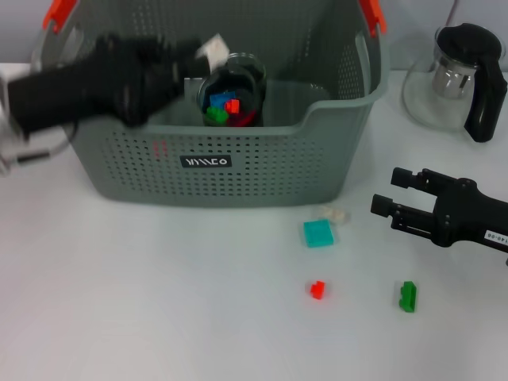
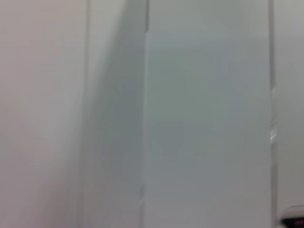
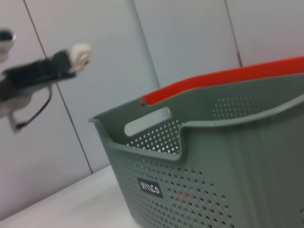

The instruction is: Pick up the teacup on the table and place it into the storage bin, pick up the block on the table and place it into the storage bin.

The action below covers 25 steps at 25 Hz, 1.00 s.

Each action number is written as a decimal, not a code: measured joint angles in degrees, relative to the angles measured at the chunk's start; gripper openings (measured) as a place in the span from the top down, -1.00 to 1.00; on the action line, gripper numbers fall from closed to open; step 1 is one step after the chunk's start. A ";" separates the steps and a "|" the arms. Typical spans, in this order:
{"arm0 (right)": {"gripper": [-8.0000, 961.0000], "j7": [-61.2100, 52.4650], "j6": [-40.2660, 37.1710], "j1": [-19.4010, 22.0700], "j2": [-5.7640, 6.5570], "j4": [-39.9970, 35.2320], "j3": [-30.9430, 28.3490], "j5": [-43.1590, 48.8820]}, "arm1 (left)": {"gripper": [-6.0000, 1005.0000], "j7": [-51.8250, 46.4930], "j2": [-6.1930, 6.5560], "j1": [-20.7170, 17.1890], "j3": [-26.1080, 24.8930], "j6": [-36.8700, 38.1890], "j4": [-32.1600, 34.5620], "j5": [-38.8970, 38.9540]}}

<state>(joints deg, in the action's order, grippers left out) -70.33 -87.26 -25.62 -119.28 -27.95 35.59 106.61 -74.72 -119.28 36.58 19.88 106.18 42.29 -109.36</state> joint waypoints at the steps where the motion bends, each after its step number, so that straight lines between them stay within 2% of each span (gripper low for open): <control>1: -0.59 -0.04 0.00 -0.03 0.00 0.00 0.00 0.00 | 0.56 -3.27 0.00 0.95 0.74 -1.64 2.66 -0.37; 3: -0.59 -0.13 -0.01 -0.05 0.01 0.00 0.01 0.00 | 0.54 -11.75 0.32 2.56 4.71 -6.98 8.20 -2.00; 6: -0.59 -0.15 -0.01 -0.05 0.06 0.00 0.01 0.09 | 0.50 -24.24 2.15 4.37 14.55 -16.21 13.74 -5.79; 8: -0.59 -0.15 -0.01 -0.03 0.07 0.00 0.01 0.19 | 0.48 -30.13 2.96 5.89 19.68 -20.74 15.38 -9.58; 11: -0.59 -0.13 -0.06 0.03 0.09 0.02 0.01 0.25 | 0.44 -36.43 3.03 8.56 25.05 -25.83 16.01 -17.85; 14: -0.59 0.02 -0.03 0.08 0.09 0.14 0.01 0.30 | 0.41 -41.75 2.02 10.66 29.44 -31.13 15.33 -26.72; 17: -0.59 0.15 -0.01 0.22 0.03 0.09 0.01 0.28 | 0.37 -44.35 -0.03 10.48 32.28 -35.22 15.59 -31.36; 21: -0.59 0.11 0.00 0.32 0.05 0.04 0.01 0.23 | 0.33 -44.30 -2.34 9.19 33.50 -37.03 18.00 -32.56; 25: -0.59 0.01 -0.13 0.23 0.10 0.02 0.00 0.12 | 0.28 -44.43 -2.90 7.93 33.23 -35.59 21.14 -31.08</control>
<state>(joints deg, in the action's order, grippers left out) -70.33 -87.39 -25.39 -119.18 -27.94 35.59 106.73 -119.15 -122.17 44.51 53.11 70.59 63.43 -140.44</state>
